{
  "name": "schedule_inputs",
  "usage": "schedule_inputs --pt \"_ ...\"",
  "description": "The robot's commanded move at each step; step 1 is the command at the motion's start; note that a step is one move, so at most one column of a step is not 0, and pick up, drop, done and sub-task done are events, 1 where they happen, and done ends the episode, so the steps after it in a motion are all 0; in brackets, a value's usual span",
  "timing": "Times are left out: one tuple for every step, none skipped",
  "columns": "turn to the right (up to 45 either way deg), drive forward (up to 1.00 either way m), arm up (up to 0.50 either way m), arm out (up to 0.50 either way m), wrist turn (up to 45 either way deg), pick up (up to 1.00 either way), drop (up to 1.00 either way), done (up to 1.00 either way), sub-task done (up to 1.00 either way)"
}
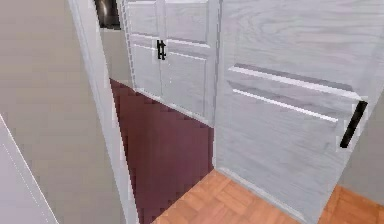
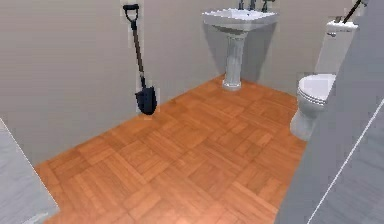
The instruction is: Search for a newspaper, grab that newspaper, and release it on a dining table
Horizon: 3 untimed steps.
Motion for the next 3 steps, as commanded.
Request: schedule_inputs --pt "0.0 1.0 0.0 0.0 0.0 0.0 0.0 0.0 0.0" --pt "-3.0 0.0 0.0 0.0 0.0 0.0 0.0 0.0 0.0" --pt "-36.0 0.0 0.0 0.0 0.0 0.0 0.0 0.0 0.0"
